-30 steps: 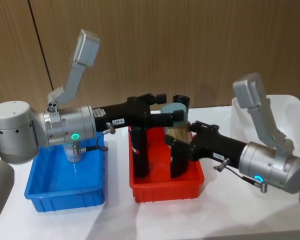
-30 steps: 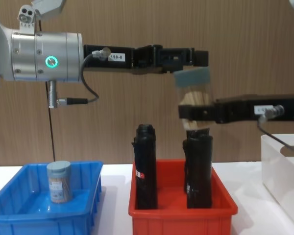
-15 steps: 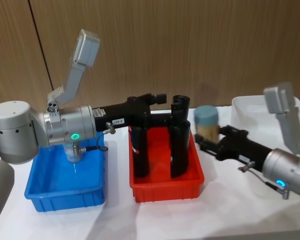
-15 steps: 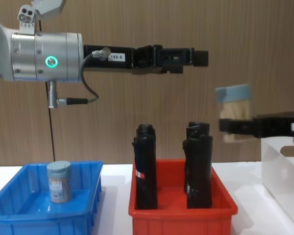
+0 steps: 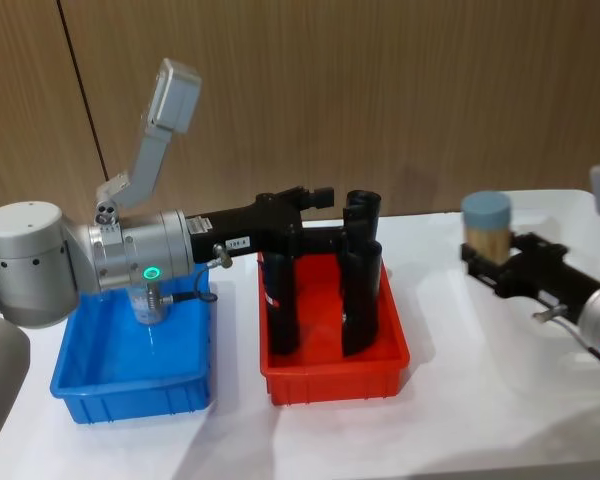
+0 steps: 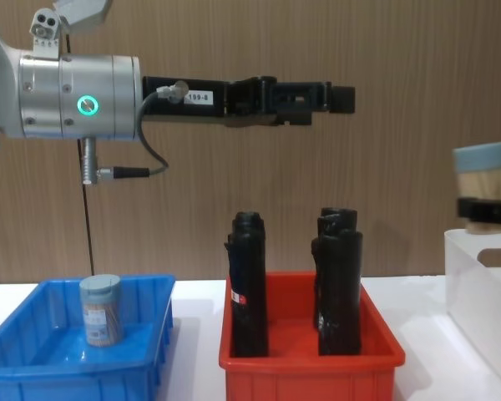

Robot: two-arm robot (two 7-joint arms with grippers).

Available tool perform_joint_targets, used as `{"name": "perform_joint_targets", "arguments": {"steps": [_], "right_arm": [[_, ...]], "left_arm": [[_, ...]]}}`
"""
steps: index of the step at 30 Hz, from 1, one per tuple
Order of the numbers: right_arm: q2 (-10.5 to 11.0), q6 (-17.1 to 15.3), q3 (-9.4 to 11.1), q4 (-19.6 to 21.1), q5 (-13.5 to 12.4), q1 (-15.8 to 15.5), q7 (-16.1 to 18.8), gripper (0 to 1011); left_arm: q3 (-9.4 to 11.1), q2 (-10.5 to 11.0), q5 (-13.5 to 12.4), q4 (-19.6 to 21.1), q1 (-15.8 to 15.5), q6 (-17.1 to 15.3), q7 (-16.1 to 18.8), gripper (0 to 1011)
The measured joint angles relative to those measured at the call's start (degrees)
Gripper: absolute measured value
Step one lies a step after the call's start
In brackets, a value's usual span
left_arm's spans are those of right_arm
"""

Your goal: Pick the cotton swabs from the blue box and place them into the white box.

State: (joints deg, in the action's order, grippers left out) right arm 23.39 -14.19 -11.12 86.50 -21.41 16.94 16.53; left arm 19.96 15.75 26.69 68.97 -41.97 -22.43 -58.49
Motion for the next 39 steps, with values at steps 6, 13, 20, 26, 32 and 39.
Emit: {"name": "perform_joint_targets", "arguments": {"steps": [6, 13, 20, 26, 32, 39], "right_arm": [[0.56, 0.96, 0.87, -3.34, 2.08, 1.67, -1.67, 640], [0.71, 1.40, 1.32, -8.44, 4.89, 4.40, -2.10, 639], [0.39, 1.41, 1.41, -14.86, 7.37, 7.80, -1.33, 639], [0.00, 1.66, 1.41, -19.50, 8.54, 10.27, -0.32, 639], [-0.32, 1.82, 1.39, -22.91, 9.05, 11.93, 0.29, 639], [-0.55, 2.05, 1.38, -25.18, 9.14, 13.06, 0.82, 782]], "left_arm": [[0.00, 0.00, 0.00, 0.00, 0.00, 0.00, 0.00, 1004], [0.00, 0.00, 0.00, 0.00, 0.00, 0.00, 0.00, 1004], [0.00, 0.00, 0.00, 0.00, 0.00, 0.00, 0.00, 1004], [0.00, 0.00, 0.00, 0.00, 0.00, 0.00, 0.00, 1004], [0.00, 0.00, 0.00, 0.00, 0.00, 0.00, 0.00, 1004], [0.00, 0.00, 0.00, 0.00, 0.00, 0.00, 0.00, 1004]]}}
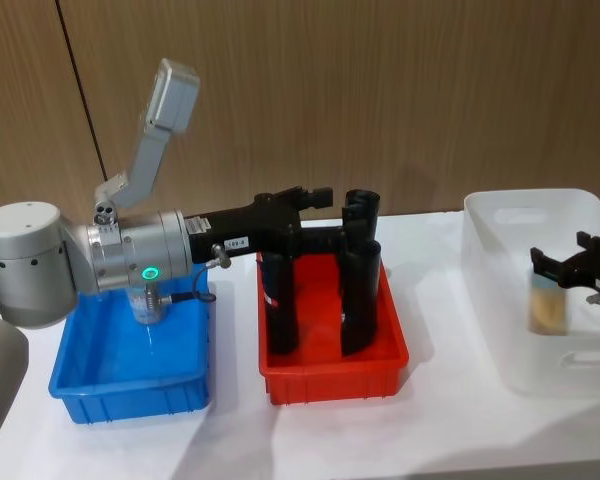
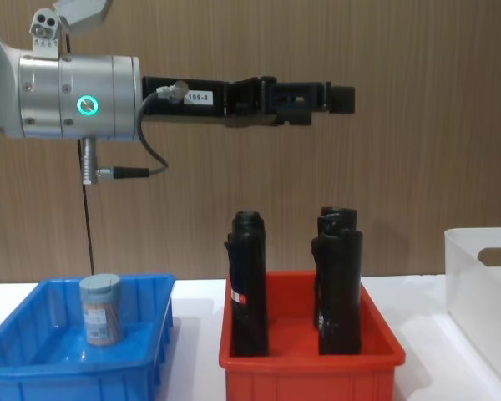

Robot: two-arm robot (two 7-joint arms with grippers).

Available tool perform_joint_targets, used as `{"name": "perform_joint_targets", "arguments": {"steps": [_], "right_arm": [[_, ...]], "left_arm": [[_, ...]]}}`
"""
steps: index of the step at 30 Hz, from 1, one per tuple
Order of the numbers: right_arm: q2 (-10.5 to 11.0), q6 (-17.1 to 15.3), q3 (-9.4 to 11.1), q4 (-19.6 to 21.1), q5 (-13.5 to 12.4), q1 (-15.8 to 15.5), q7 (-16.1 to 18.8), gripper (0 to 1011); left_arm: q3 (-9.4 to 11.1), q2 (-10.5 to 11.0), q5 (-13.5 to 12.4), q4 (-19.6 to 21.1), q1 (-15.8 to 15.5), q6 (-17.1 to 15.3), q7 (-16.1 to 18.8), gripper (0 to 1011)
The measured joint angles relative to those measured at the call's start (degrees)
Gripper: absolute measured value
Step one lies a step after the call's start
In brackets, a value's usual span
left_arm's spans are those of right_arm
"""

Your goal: Pick the cotton swabs from the blue box and place them into the white box.

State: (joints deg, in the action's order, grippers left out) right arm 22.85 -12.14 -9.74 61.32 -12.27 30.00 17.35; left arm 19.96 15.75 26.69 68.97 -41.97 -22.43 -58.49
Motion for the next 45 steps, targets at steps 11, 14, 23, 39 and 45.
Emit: {"name": "perform_joint_targets", "arguments": {"steps": [11, 14, 23, 39, 45], "right_arm": [[-0.06, 0.66, 0.22, -0.97, -0.13, 0.53, 0.36, 1001], [-0.03, 0.79, 0.29, -0.97, -0.24, 0.52, 0.40, 1001], [0.09, 1.27, 0.49, -0.53, -0.58, 0.30, 0.58, 1001], [0.18, 1.59, 0.61, -0.17, -0.85, 0.10, 0.66, 1001], [0.19, 1.65, 0.63, 0.09, -0.87, -0.07, 0.66, 1001]], "left_arm": [[0.00, 0.00, 0.00, 0.00, 0.00, 0.00, 0.00, 1004], [0.00, 0.00, 0.00, 0.00, 0.00, 0.00, 0.00, 1004], [0.00, 0.00, 0.00, 0.00, 0.00, 0.01, 0.00, 1004], [0.00, 0.00, 0.00, 0.00, 0.00, 0.00, 0.00, 1004], [0.00, 0.01, -0.04, 0.01, 0.06, 0.05, 0.12, 1004]]}}
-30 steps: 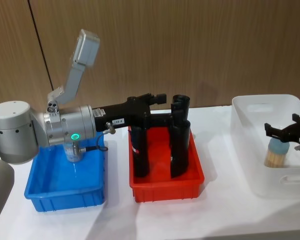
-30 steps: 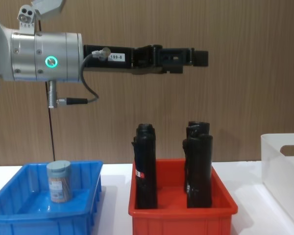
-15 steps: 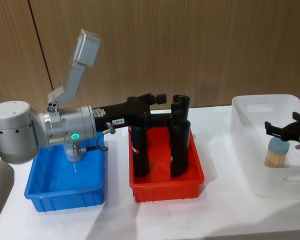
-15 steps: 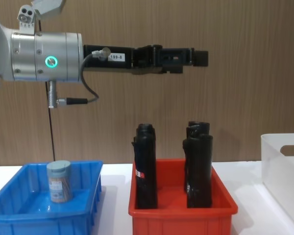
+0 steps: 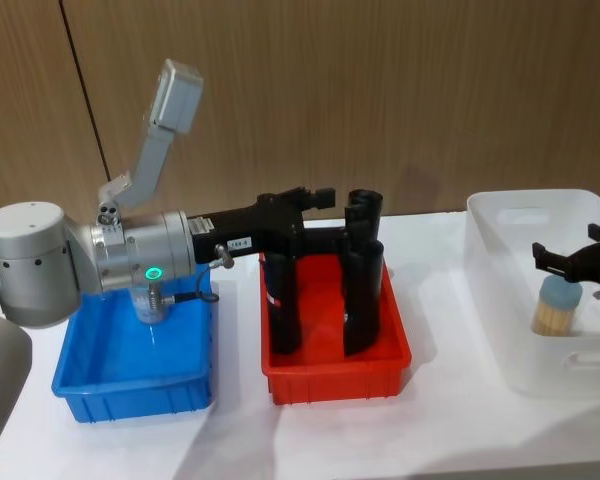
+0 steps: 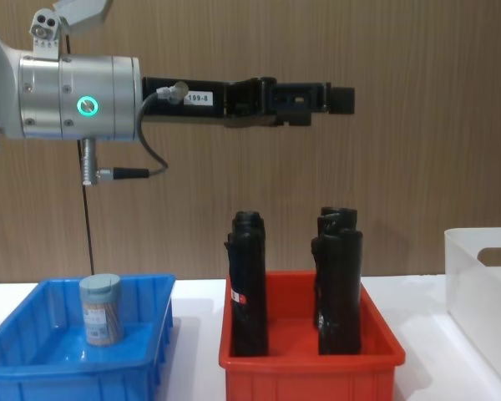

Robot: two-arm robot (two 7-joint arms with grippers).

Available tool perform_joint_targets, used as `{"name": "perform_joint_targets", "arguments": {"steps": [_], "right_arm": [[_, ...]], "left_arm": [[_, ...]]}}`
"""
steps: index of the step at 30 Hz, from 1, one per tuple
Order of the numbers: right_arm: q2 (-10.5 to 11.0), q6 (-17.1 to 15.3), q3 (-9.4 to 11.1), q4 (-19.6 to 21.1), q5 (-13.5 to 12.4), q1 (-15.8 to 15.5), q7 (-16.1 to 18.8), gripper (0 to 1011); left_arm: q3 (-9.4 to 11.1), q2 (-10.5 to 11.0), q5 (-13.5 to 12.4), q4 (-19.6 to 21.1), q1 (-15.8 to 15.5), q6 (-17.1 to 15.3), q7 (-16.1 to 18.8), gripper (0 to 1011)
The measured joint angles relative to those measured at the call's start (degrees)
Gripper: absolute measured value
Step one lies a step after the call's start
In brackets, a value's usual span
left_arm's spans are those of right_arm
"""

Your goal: Pick the cotton swabs from the blue box and place them into the white box.

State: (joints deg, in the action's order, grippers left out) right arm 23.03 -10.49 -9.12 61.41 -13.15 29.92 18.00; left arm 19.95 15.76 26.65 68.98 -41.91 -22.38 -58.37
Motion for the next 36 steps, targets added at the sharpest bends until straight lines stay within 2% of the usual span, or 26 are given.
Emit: {"name": "perform_joint_targets", "arguments": {"steps": [5, 10, 36], "right_arm": [[-0.12, 0.31, -0.11, 1.32, -0.07, -1.01, -0.43, 1001], [-0.39, 0.97, -0.40, 4.33, -0.36, -3.37, -1.52, 1001], [-2.15, 5.03, -2.23, 23.22, -1.95, -17.92, -8.26, 1001]], "left_arm": [[0.14, 0.15, -0.37, 0.62, 0.70, 0.53, 1.53, 1004], [0.44, 0.43, -1.07, 1.77, 2.05, 1.54, 4.19, 1004], [2.56, 2.59, -6.32, 10.23, 11.94, 9.09, 24.32, 1004]]}}
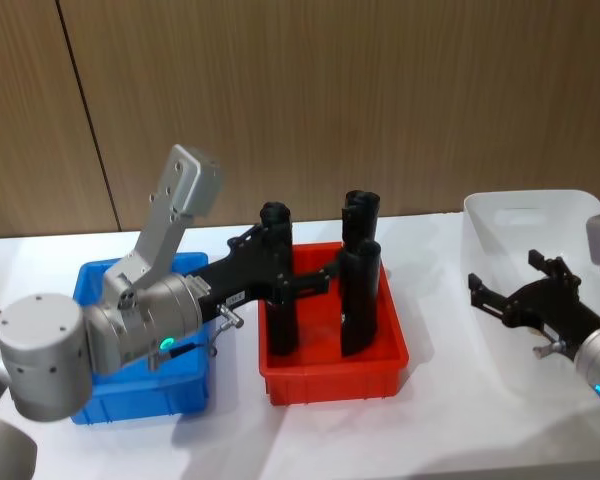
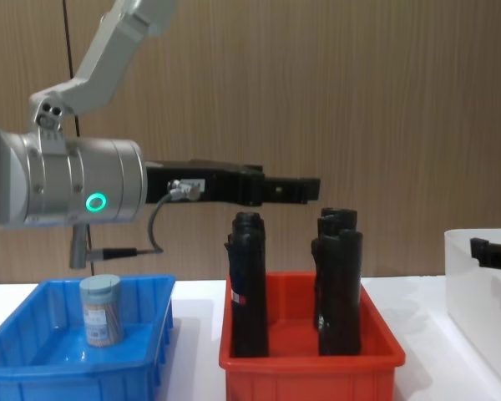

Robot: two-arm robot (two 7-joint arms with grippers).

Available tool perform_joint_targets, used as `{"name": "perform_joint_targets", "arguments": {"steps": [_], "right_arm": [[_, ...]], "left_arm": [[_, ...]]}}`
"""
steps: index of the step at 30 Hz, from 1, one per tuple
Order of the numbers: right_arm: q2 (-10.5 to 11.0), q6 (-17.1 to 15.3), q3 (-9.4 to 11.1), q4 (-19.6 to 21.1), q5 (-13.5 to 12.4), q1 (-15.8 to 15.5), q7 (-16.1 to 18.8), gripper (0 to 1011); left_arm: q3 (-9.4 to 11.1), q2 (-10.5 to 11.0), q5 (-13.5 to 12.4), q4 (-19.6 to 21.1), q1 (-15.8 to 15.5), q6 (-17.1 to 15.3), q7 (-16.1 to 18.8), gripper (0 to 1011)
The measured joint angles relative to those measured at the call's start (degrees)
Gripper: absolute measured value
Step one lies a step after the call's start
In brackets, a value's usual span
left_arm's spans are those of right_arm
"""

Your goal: Pick the cotton swabs from the blue box and place them into the white box.

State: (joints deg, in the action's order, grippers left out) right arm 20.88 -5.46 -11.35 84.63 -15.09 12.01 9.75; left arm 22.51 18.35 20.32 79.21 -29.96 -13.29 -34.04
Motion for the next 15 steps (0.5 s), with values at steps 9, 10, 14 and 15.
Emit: {"name": "perform_joint_targets", "arguments": {"steps": [9, 10, 14, 15], "right_arm": [[-0.59, 1.28, -0.58, 6.11, -0.50, -4.70, -2.17, 1002], [-0.70, 1.54, -0.68, 7.25, -0.62, -5.58, -2.61, 1001], [-0.94, 2.15, -0.95, 9.96, -0.85, -7.70, -3.53, 1001], [-1.05, 2.40, -1.05, 11.04, -0.92, -8.56, -3.91, 1001]], "left_arm": [[0.67, 0.67, -1.65, 2.59, 3.01, 2.29, 6.12, 1004], [0.79, 0.80, -1.95, 3.08, 3.62, 2.73, 7.29, 1004], [1.10, 1.10, -2.72, 4.30, 5.03, 3.85, 10.22, 1004], [1.15, 1.16, -2.86, 4.53, 5.31, 4.05, 10.78, 1004]]}}
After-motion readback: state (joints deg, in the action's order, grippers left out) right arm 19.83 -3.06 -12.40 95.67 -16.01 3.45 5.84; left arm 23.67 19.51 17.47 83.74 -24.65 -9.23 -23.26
